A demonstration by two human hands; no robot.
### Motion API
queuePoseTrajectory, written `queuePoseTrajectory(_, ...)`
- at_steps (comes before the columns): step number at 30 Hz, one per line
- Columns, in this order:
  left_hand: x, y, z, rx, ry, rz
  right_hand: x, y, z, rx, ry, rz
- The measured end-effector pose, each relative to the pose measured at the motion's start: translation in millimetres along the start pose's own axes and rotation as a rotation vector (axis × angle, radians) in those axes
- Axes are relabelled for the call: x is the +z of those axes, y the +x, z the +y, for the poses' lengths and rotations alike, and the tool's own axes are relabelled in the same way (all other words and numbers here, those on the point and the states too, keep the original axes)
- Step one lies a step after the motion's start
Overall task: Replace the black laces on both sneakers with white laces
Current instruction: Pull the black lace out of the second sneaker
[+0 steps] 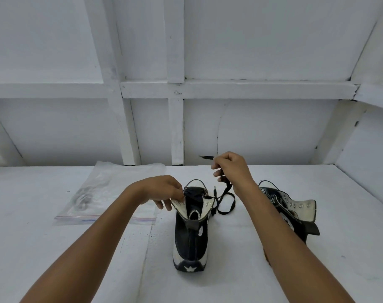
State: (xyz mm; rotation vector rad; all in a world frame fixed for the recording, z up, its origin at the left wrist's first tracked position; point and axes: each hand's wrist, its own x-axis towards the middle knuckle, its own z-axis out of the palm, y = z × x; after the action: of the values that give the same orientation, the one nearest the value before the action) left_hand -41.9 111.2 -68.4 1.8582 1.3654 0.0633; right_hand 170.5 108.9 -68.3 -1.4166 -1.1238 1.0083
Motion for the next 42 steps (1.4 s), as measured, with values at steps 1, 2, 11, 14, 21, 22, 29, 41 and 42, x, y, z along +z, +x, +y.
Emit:
queuePoseTrajectory(1,0,1,0,0.004,0.006,-0.003,-3,1,1,-0.009,-0.002,0.047)
queuePoseTrajectory(2,-1,1,1,0.007,0.013,-0.005,-5,2,2,-0.018,-0.01,0.084)
queuePoseTrajectory(11,-5,4,3,0.037,0.075,-0.028,-12,-1,28,0.091,-0.628,0.18)
queuePoseTrajectory(14,-7,8,3,0.048,0.139,0.003,-9,-8,29,0.151,-0.681,0.046)
queuePoseTrajectory(21,-7,21,14,0.263,0.23,0.161,0,-27,9,0.225,-0.582,-0.279)
queuePoseTrajectory(22,-6,22,16,0.291,0.282,0.158,2,-26,10,0.232,-0.596,-0.288)
queuePoseTrajectory(29,5,35,30,0.362,0.498,0.021,4,-23,16,0.28,-0.515,-0.27)
queuePoseTrajectory(41,-14,36,20,0.223,0.651,0.367,0,-29,19,0.311,-0.446,-0.282)
queuePoseTrajectory(42,-14,36,19,0.218,0.672,0.374,0,-29,19,0.312,-0.445,-0.284)
